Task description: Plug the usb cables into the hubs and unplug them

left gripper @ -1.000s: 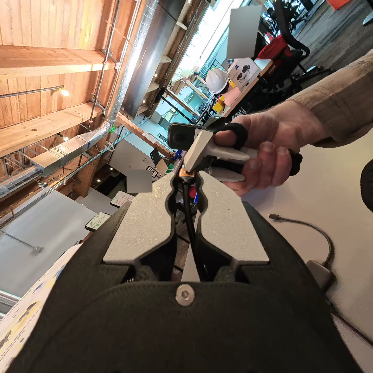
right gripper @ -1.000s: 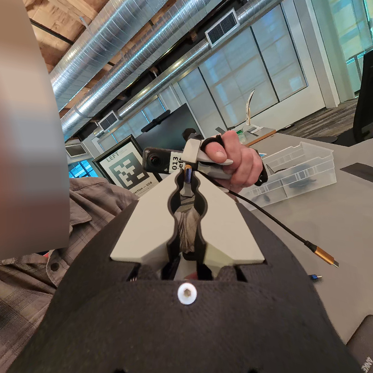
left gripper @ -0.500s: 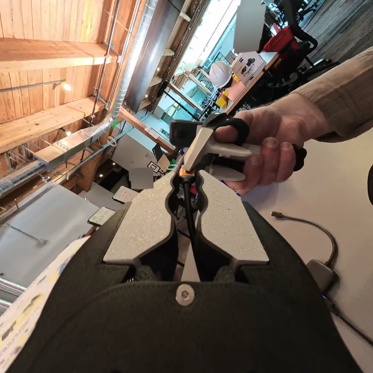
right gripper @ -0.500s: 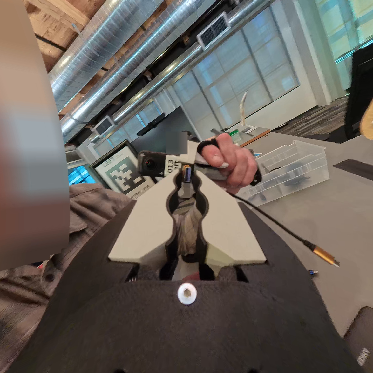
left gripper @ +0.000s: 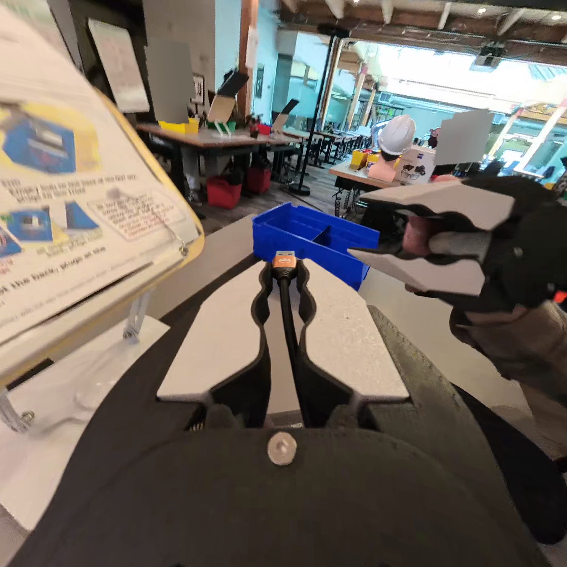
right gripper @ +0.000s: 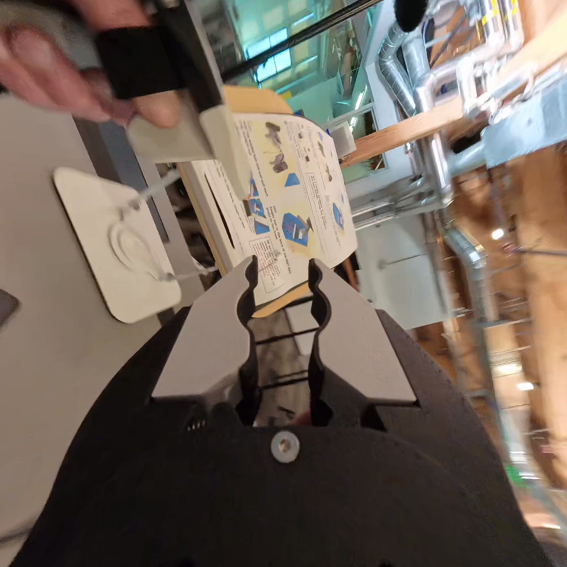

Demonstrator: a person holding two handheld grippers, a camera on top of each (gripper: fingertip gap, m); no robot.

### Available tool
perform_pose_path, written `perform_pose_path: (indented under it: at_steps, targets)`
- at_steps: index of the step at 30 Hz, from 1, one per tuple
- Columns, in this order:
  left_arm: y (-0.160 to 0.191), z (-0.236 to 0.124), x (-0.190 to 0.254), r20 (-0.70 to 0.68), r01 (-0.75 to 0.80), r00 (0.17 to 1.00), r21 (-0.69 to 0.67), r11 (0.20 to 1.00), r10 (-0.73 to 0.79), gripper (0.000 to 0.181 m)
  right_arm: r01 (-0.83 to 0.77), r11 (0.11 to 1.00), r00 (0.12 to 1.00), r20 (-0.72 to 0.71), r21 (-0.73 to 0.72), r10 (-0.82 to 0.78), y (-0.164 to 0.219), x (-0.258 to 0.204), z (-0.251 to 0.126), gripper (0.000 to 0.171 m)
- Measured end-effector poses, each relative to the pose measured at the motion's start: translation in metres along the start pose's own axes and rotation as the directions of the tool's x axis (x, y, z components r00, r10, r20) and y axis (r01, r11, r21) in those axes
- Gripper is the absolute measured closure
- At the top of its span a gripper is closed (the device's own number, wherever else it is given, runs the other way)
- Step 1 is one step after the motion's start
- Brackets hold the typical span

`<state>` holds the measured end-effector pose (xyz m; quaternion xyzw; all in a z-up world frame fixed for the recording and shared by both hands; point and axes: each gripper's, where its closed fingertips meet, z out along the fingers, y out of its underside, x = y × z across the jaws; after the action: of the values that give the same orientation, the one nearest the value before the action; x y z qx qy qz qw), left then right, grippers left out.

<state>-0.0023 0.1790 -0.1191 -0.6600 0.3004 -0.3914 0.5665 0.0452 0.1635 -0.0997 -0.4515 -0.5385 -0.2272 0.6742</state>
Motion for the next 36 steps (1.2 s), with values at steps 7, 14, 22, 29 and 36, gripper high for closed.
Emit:
perform_pose_path:
  at_steps: [7,14,22,29,36]
  targets:
    - [0.015,0.012,0.005,-0.039,0.088,0.995,-0.038,0.995,-0.09,0.166,0.256,0.966,0.967,0.0,-0.018,-0.256,0.0,-0.036,0.034,0.144]
    - [0.013,0.012,0.016,-0.105,0.105,0.989,-0.038,0.994,-0.108,0.166,0.297,0.955,0.955,-0.022,0.009,-0.297,-0.005,-0.032,0.037,0.165]
    - [0.008,0.014,0.023,-0.102,0.047,0.994,0.005,0.999,-0.046,0.166,0.21,0.978,0.978,-0.016,0.008,-0.21,-0.006,-0.026,0.032,0.169]
    - [0.0,0.015,0.026,-0.099,0.03,0.995,0.082,0.996,-0.022,0.166,0.165,0.986,0.986,-0.034,-0.006,-0.165,-0.005,-0.02,0.029,0.169]
    - [-0.003,0.016,0.029,-0.043,-0.082,0.995,0.108,0.991,0.087,0.165,0.172,0.985,0.985,-0.007,-0.008,-0.172,-0.005,-0.017,0.026,0.169]
